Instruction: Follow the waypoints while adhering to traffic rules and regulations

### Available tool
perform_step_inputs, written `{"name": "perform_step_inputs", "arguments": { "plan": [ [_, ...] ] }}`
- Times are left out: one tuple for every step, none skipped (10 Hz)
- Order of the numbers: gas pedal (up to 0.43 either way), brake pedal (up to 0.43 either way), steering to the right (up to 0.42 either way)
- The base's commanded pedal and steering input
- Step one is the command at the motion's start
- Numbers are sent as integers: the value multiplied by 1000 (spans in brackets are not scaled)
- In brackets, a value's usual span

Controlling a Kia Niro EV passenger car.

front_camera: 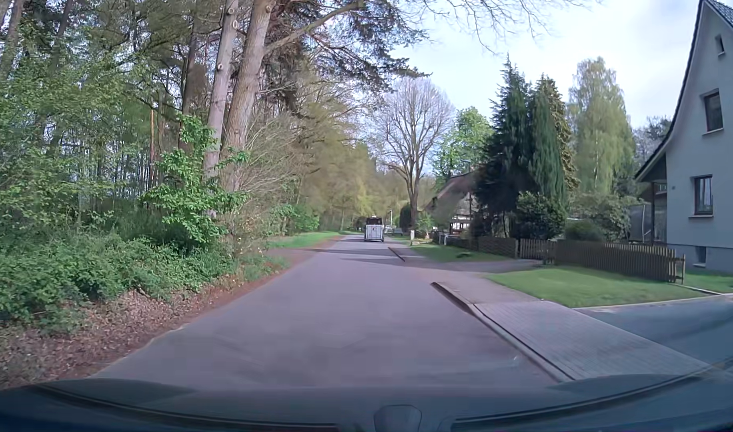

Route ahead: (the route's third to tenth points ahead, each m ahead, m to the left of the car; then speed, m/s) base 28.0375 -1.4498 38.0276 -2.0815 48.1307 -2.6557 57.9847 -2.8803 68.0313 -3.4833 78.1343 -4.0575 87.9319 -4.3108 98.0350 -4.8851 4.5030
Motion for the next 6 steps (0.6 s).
{"name": "perform_step_inputs", "arguments": {
  "plan": [
    [87, 0, -3],
    [87, 0, -3],
    [87, 0, -3],
    [87, 0, -3],
    [79, 0, -2],
    [59, 0, -1]
  ]
}}
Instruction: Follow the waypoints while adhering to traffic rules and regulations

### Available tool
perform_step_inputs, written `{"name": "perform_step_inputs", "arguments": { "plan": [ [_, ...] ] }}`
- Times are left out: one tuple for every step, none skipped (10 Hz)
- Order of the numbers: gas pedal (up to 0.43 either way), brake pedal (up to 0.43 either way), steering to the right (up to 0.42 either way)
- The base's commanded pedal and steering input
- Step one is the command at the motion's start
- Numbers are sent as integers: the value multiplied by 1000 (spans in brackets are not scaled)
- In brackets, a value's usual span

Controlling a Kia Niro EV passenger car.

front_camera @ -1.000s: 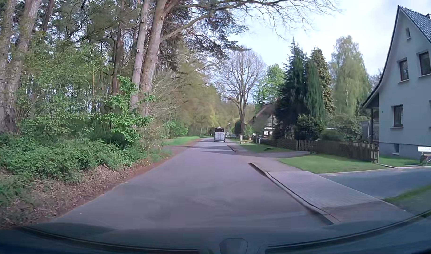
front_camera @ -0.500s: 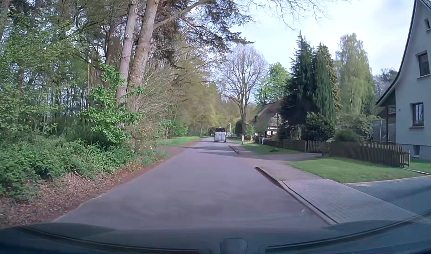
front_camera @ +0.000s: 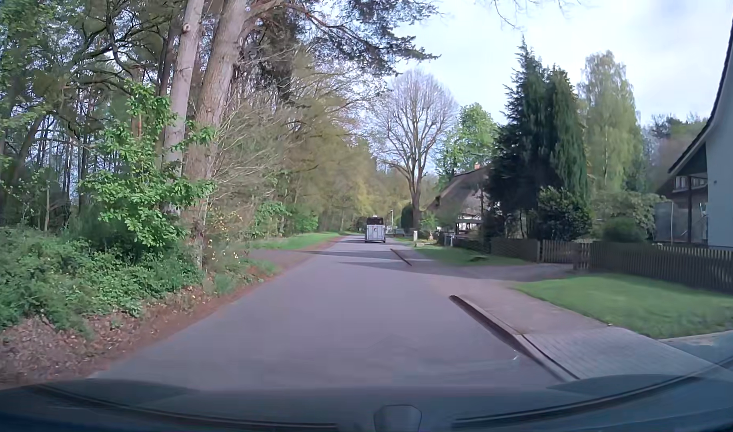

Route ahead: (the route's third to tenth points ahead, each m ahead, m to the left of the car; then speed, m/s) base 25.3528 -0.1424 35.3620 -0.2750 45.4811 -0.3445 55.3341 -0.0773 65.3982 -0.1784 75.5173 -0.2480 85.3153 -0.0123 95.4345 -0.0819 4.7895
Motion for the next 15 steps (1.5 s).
{"name": "perform_step_inputs", "arguments": {
  "plan": [
    [59, 0, 1],
    [47, 0, 3],
    [47, 0, 3],
    [47, 0, 3],
    [47, 0, 3],
    [47, 0, 3],
    [47, 0, 4],
    [59, 0, 5],
    [59, 0, 5],
    [59, 0, 5],
    [59, 0, 5],
    [59, 0, 5],
    [59, 0, 5],
    [59, 0, 5],
    [59, 0, 4]
  ]
}}
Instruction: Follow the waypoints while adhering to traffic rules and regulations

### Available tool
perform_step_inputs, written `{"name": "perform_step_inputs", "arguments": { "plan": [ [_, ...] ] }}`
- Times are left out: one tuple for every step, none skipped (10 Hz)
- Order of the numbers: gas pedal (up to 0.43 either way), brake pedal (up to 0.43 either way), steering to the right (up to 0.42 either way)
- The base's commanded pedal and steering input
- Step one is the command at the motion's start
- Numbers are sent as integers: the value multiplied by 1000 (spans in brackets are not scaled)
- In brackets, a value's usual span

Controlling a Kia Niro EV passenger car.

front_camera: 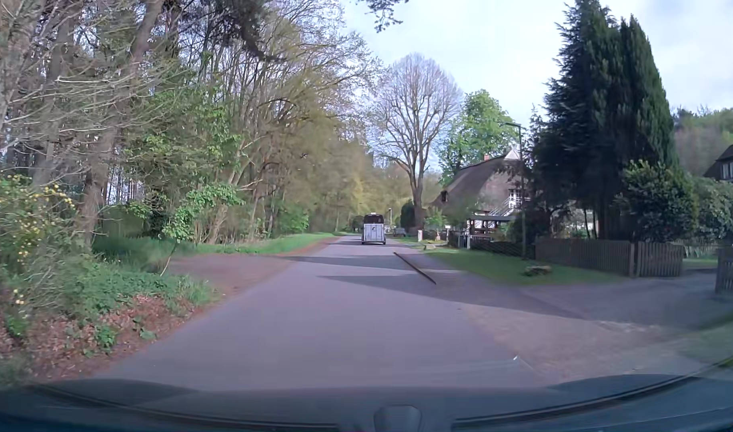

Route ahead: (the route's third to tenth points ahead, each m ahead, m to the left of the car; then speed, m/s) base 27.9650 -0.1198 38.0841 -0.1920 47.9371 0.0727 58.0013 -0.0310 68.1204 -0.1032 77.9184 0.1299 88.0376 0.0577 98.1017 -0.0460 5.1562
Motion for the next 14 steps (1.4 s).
{"name": "perform_step_inputs", "arguments": {
  "plan": [
    [59, 0, 4],
    [59, 0, 3],
    [47, 0, 2],
    [47, 0, 0],
    [47, 0, -2],
    [28, 0, -2],
    [8, 0, -2],
    [8, 0, -2],
    [0, 0, -2],
    [0, 0, -2],
    [0, 0, -2],
    [0, 0, -2],
    [0, 0, -2],
    [0, 0, 0]
  ]
}}
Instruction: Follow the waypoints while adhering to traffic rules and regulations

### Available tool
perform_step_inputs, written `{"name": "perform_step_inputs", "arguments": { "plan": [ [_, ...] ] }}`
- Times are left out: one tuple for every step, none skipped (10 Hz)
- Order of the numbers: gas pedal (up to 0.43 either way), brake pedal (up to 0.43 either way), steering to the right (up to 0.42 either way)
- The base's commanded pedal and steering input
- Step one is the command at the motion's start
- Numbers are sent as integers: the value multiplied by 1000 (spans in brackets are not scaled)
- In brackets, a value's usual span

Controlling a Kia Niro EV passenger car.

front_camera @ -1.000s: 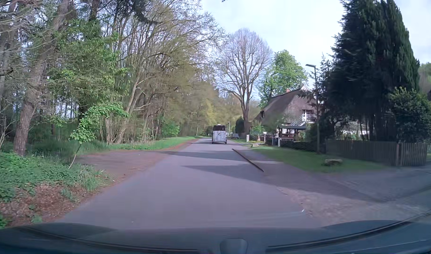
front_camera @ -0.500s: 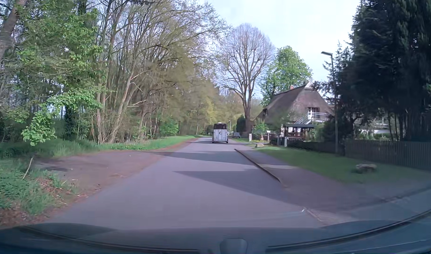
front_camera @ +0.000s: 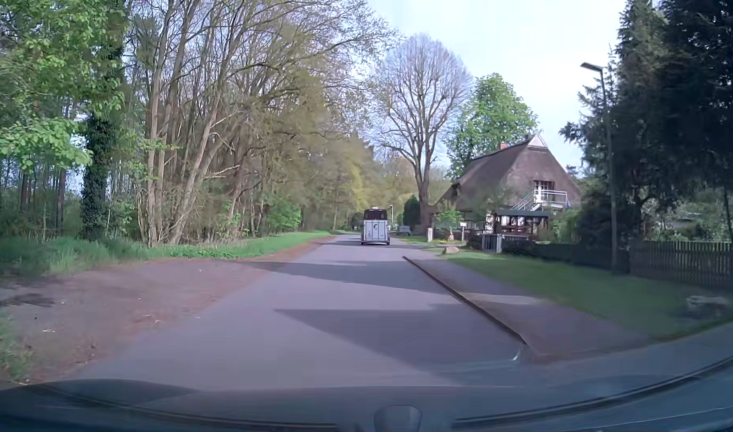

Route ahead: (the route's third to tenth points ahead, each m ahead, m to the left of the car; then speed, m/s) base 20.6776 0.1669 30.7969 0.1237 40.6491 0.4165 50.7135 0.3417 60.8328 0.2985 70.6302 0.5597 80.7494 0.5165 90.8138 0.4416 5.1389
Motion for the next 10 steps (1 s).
{"name": "perform_step_inputs", "arguments": {
  "plan": [
    [0, 6, 0],
    [0, 6, 0],
    [0, 6, 3],
    [0, 6, 4],
    [0, 6, 5],
    [0, 6, 7],
    [0, 6, 8],
    [0, 6, 8],
    [0, 0, 8],
    [0, 0, 8]
  ]
}}
